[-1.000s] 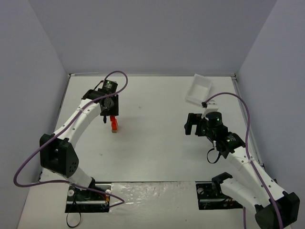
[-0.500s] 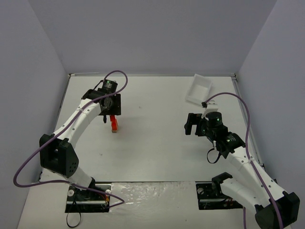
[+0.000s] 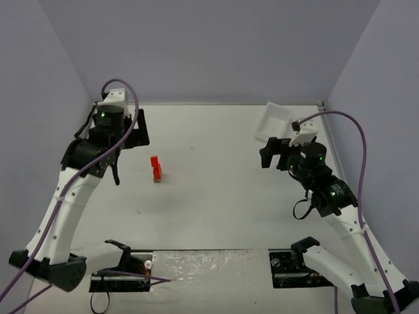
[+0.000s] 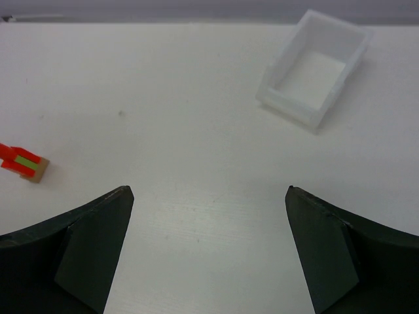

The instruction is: Build the wood block tower

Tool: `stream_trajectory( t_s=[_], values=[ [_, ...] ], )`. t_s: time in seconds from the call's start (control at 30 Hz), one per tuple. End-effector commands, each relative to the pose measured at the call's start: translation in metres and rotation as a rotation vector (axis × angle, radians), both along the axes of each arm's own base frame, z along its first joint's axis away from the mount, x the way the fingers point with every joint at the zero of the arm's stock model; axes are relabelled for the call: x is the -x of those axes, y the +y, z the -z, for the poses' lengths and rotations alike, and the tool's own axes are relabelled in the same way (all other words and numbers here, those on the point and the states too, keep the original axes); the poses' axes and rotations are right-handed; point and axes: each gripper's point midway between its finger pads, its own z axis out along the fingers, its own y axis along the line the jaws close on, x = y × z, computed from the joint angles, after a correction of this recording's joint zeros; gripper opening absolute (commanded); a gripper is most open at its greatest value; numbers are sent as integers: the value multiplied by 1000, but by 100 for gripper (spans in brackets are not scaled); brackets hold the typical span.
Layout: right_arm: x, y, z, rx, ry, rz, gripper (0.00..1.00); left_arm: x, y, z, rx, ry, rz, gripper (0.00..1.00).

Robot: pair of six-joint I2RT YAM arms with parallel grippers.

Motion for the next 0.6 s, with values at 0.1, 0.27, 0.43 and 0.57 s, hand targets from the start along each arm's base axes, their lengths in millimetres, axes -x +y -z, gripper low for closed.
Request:
stream_trajectory(
  t_s=[0.1, 0.27, 0.43, 0.57],
  values=[
    [15, -39, -119, 45, -334, 104, 100, 66, 58, -68, -75, -274, -109, 86],
    [40, -68, -143, 97, -437, 185, 100, 106, 82, -76, -87, -365, -156, 90],
    [55, -82, -150, 116, -480, 226, 100, 134, 97, -70, -102, -407, -178, 95],
    [53, -74, -143, 117, -461, 180, 100, 149, 106, -53, -113, -399, -200, 97]
  ],
)
